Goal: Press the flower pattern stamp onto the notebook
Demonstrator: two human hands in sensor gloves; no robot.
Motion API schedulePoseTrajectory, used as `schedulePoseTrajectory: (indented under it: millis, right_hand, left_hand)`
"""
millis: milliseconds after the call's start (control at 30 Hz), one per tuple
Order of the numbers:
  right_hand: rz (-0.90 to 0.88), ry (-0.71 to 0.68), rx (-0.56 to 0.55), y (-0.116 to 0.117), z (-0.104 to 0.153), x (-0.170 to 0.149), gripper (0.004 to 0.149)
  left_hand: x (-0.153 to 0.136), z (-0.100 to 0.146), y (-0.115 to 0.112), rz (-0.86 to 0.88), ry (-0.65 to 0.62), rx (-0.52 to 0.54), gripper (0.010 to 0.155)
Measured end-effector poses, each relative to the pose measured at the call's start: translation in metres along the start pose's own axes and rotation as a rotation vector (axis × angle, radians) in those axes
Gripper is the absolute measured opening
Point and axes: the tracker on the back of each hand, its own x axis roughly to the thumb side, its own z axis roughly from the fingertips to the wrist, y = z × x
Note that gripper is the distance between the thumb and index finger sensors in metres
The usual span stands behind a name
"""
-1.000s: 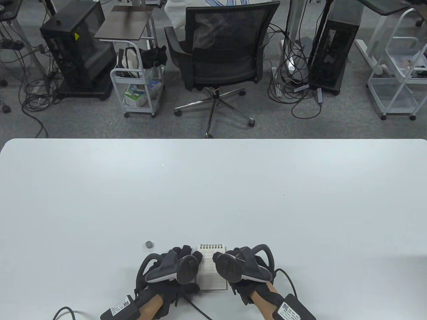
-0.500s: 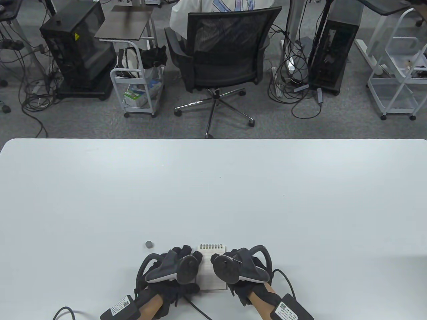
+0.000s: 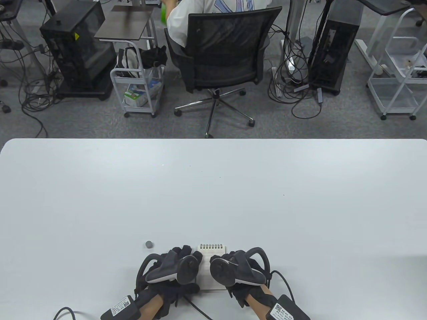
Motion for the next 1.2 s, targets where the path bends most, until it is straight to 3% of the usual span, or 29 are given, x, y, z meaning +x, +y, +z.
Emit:
schedulePoseTrajectory:
  millis: [833, 1067, 1200]
  right_hand:
    - [-0.030, 0.007, 0.004, 0.000, 0.001, -0.004, 0.043]
    - [-0.010, -0.008, -0.033, -0.004, 0.004, -0.003, 0.044]
    - [-0.056, -0.003, -0.109, -0.013, 0.004, -0.002, 0.044]
  left_hand:
    - [0.000, 0.000, 0.000, -0.004, -0.003, 0.003, 0.089]
    - [0.000, 0.000, 0.000, -0.001, -0.003, 0.003, 0.090]
    - [0.000, 0.000, 0.000, -0.001, -0.003, 0.003, 0.089]
